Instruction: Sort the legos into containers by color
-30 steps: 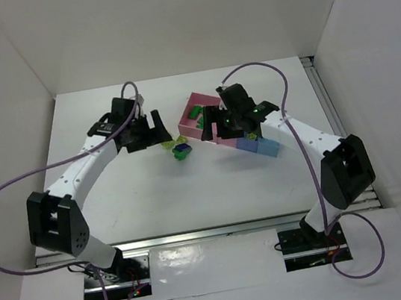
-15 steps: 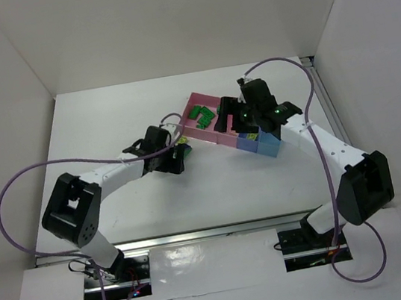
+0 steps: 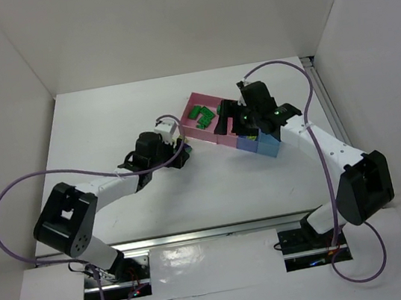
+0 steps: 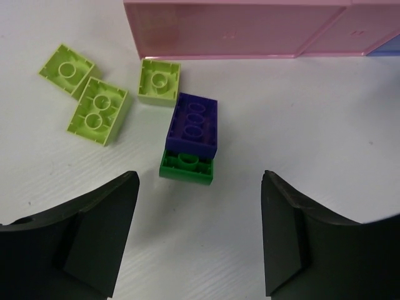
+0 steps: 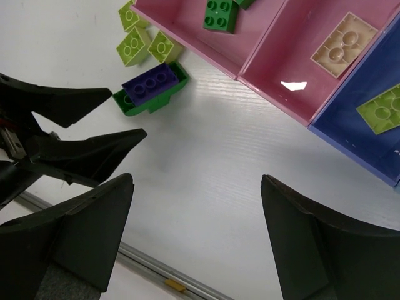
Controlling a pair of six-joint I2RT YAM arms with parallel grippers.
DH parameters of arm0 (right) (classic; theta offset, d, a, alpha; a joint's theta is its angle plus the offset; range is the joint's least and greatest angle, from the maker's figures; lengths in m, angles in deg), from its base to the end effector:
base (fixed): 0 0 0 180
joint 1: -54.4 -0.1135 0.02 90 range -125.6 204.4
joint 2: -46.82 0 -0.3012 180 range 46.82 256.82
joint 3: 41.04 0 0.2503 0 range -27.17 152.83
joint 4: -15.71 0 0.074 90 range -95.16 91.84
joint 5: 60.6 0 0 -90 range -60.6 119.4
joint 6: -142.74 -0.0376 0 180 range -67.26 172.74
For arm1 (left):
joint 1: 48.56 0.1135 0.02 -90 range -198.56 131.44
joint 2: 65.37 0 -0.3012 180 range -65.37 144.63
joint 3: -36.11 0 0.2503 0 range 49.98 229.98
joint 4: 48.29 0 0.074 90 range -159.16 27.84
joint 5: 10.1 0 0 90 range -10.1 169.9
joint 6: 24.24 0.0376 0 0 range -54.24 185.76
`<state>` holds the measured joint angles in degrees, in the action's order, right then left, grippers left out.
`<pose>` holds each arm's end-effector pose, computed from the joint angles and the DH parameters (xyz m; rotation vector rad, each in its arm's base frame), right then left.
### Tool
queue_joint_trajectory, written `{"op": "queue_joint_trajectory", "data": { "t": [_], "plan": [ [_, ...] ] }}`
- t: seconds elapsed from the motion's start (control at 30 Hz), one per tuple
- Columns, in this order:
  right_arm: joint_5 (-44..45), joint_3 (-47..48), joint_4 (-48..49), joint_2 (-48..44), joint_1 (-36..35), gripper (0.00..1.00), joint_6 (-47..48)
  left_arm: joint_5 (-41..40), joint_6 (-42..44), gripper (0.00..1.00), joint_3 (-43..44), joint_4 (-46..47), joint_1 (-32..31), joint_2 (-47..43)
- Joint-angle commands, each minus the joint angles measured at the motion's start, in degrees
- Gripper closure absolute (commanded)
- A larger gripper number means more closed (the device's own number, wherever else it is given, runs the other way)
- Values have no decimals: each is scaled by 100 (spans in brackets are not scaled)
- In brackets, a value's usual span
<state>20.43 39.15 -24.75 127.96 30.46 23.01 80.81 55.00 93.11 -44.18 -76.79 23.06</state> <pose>0.2784 0.1300 0.3334 0.0359 2.3734 0.6494 0.2856 -0.1540 0.2328 0.3252 2.0507 -0.4375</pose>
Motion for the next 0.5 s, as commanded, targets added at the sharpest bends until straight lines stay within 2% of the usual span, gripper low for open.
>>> {"op": "queue_joint_trajectory", "data": {
  "t": [0.0,0.3,0.47],
  "plan": [
    [-26,3,110,-169,30,10,29,322,-136,20,72,619,72,253],
    [27,-49,49,-222,30,10,82,322,-137,26,380,672,72,597],
    [-78,-49,49,-222,30,10,135,252,-206,33,318,847,72,711]
  ]
}}
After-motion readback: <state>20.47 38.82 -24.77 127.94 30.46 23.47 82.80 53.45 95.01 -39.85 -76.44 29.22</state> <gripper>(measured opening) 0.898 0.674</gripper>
